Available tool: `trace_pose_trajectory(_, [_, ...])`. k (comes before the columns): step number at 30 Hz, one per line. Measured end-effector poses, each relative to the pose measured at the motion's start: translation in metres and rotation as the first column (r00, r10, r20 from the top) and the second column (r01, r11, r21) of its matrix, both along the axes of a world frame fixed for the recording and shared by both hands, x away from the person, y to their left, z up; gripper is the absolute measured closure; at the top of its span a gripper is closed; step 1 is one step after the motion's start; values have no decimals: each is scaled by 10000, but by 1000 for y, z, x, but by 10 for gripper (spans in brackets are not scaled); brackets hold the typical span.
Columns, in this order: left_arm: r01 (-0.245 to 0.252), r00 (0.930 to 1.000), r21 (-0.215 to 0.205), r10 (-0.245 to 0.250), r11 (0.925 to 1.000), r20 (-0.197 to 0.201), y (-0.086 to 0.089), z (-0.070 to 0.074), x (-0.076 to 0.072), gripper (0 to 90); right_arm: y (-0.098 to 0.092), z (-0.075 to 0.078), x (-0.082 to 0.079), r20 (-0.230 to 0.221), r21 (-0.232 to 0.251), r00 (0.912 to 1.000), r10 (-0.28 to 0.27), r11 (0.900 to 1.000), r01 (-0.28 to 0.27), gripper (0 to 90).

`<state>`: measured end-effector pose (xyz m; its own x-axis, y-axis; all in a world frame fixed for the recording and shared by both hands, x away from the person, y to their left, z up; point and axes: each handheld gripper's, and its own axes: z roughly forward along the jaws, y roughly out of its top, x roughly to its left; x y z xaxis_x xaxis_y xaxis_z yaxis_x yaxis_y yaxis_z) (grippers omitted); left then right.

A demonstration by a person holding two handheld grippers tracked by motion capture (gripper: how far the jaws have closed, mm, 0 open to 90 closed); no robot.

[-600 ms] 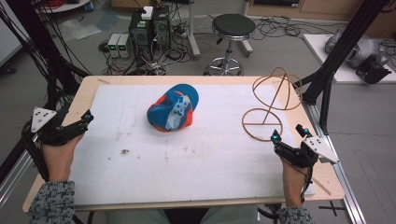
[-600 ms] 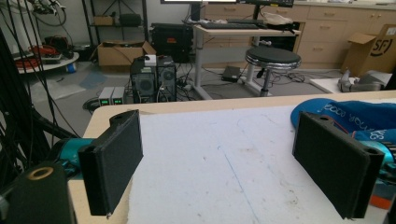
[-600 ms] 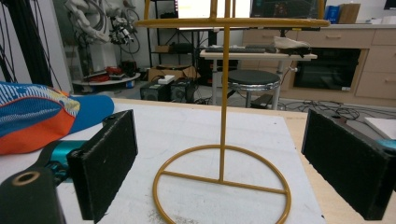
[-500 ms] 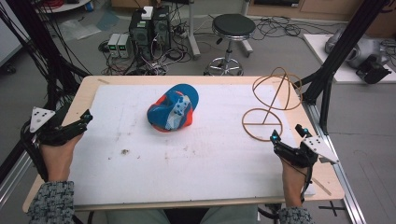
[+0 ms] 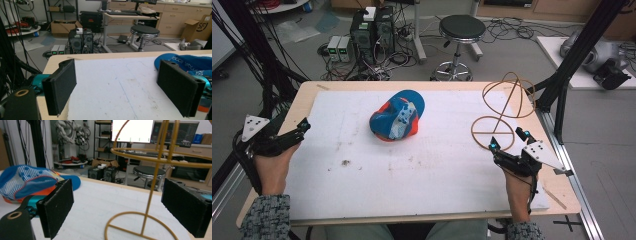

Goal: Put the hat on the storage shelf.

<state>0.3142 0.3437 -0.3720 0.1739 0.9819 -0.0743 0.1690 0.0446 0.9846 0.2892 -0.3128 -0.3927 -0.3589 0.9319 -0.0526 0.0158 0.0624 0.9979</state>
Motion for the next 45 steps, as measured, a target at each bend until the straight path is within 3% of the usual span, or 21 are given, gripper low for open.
trace_pose_trajectory(7, [74,10000,-39,-74,10000,-3,-2,1,0,164,14,8,0,197,370,9976,665,9971,-672,99])
trace_pose_trajectory(8, [117,9999,-42,-117,9999,-25,-3,1,0,164,23,13,1,345,383,9932,1114,9929,-1127,99])
trace_pose_trajectory(11, [112,9999,4,-112,9999,-72,-2,0,0,164,31,17,2,360,362,9901,1355,9899,-1368,99])
trace_pose_trajectory(14, [112,9999,-12,-112,9999,-129,-1,-1,1,164,53,30,12,499,282,9775,2048,9781,-2064,151])
trace_pose_trajectory(17, [103,9999,-31,-103,9999,-98,-1,0,0,163,65,36,18,574,67,9723,2264,9738,-2271,150])
trace_pose_trajectory(18, [101,9999,-44,-101,9999,-83,-1,0,0,164,78,42,25,772,-145,9651,2503,9682,-2499,150])
trace_pose_trajectory(21, [100,9999,-61,-100,9999,-61,0,0,0,164,95,47,33,784,-372,9568,2801,9599,-2779,152])
trace_pose_trajectory(28, [190,9998,-90,-191,9998,-28,0,0,1,164,123,47,57,561,-388,9446,3235,9461,-3217,161])
trace_pose_trajectory(31, [195,9998,-65,-195,9998,-45,0,1,1,164,130,47,61,629,-405,9456,3191,9475,-3171,161])
trace_pose_trajectory(37, [191,9998,-73,-191,9998,-93,0,-1,2,164,153,42,77,533,-349,9390,3397,9404,-3382,161])
trace_pose_trajectory(41, [179,9998,-93,-180,9998,-55,1,0,1,164,167,38,86,336,56,9332,3579,9336,-3583,160])
trace_pose_trajectory(45, [183,9998,-82,-184,9998,-70,2,0,1,164,178,33,92,460,395,9290,3672,9286,-3690,160])
